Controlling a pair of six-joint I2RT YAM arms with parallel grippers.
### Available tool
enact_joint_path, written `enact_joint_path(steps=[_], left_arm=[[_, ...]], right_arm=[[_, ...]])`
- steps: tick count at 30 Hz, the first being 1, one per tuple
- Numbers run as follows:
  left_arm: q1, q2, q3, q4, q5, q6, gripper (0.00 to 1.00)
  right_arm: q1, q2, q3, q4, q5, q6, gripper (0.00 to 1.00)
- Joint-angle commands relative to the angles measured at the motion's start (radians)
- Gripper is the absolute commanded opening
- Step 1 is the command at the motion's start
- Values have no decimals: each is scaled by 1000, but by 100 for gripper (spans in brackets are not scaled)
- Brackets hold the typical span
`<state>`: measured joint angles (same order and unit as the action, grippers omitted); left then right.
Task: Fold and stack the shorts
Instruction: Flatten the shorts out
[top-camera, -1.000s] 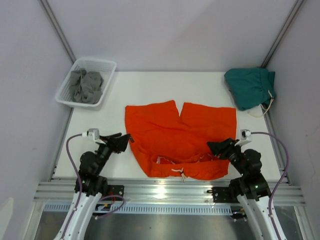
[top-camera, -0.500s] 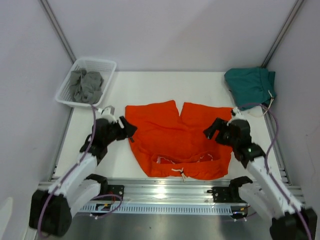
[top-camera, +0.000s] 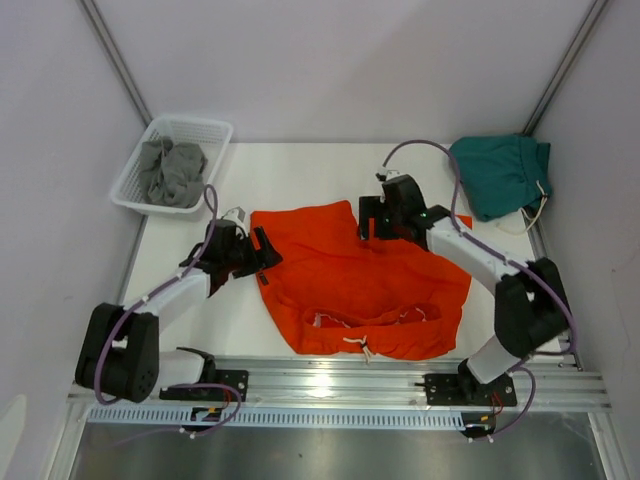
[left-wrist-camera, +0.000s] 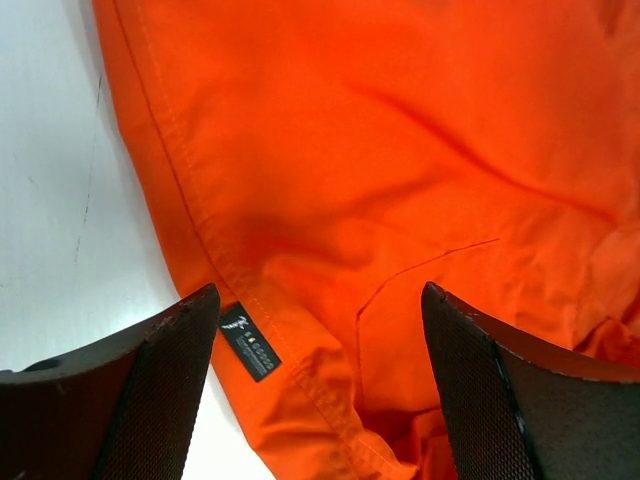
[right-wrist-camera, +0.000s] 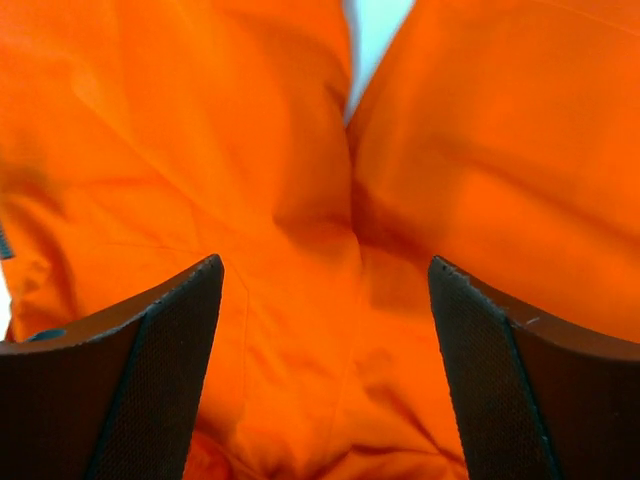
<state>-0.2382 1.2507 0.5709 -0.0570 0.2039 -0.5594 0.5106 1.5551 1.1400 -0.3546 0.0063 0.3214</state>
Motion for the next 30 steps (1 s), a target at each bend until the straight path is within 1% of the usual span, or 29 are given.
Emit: enact_joint_path(steps=[1, 2, 3, 6, 7, 10, 13, 14, 15, 16, 17, 19, 21, 22, 24, 25, 26, 28, 29, 30], left_arm=[[-4, 67, 56, -7, -12, -11, 84], [-4, 87, 76, -7, -14, -13, 84], [-4, 126, 86, -9, -12, -14, 82], [-4, 188, 128, -3, 0, -17, 78], [-4, 229, 151, -9, 0, -17, 78], [-4, 288, 181, -10, 12, -10, 73], [-4, 331, 211, -14, 23, -17, 66], [-4, 340, 222, -20, 23, -20, 58], [-4, 352, 256, -36, 23, -20, 52], [-4, 374, 270, -47, 20, -20, 48], [-4, 381, 280, -56, 20, -19, 40], [-4, 403, 340, -90, 19, -13, 36], [-4, 440, 392, -124, 14, -5, 31], [-4, 456, 456, -136, 12, -2, 31], [-3, 513, 504, -182, 11, 6, 31], [-3, 533, 527, -197, 15, 7, 31], [-1, 553, 599, -207, 20, 4, 29], [0, 598, 657, -211, 37, -10, 29], [-1, 616, 708, -230, 41, -11, 29], [-1, 663, 775, -251, 48, -10, 29]], right_arm=[[22, 127, 116, -50, 15, -67, 83], [34, 160, 160, -61, 21, -71, 81], [37, 216, 176, -61, 23, -79, 80], [42, 290, 234, -61, 6, -78, 75], [42, 330, 245, -58, -29, -77, 73], [48, 402, 286, -57, -42, -79, 64], [46, 479, 348, -79, -35, -82, 59], [45, 499, 366, -86, -32, -84, 50], [42, 519, 407, -93, -32, -84, 44], [39, 551, 424, -104, -32, -84, 30], [36, 566, 443, -106, -34, -85, 25], [28, 592, 496, -110, -28, -91, 17], [19, 640, 542, -118, -25, -94, 14], [8, 660, 603, -129, -31, -94, 13], [-1, 732, 682, -151, -34, -100, 11], [-7, 759, 728, -179, -32, -100, 8], [-20, 789, 821, -193, -31, -102, 7], [-33, 879, 920, -237, -32, -99, 5], [-49, 908, 1028, -251, -34, -97, 4], [-58, 972, 1085, -268, -41, -91, 2]])
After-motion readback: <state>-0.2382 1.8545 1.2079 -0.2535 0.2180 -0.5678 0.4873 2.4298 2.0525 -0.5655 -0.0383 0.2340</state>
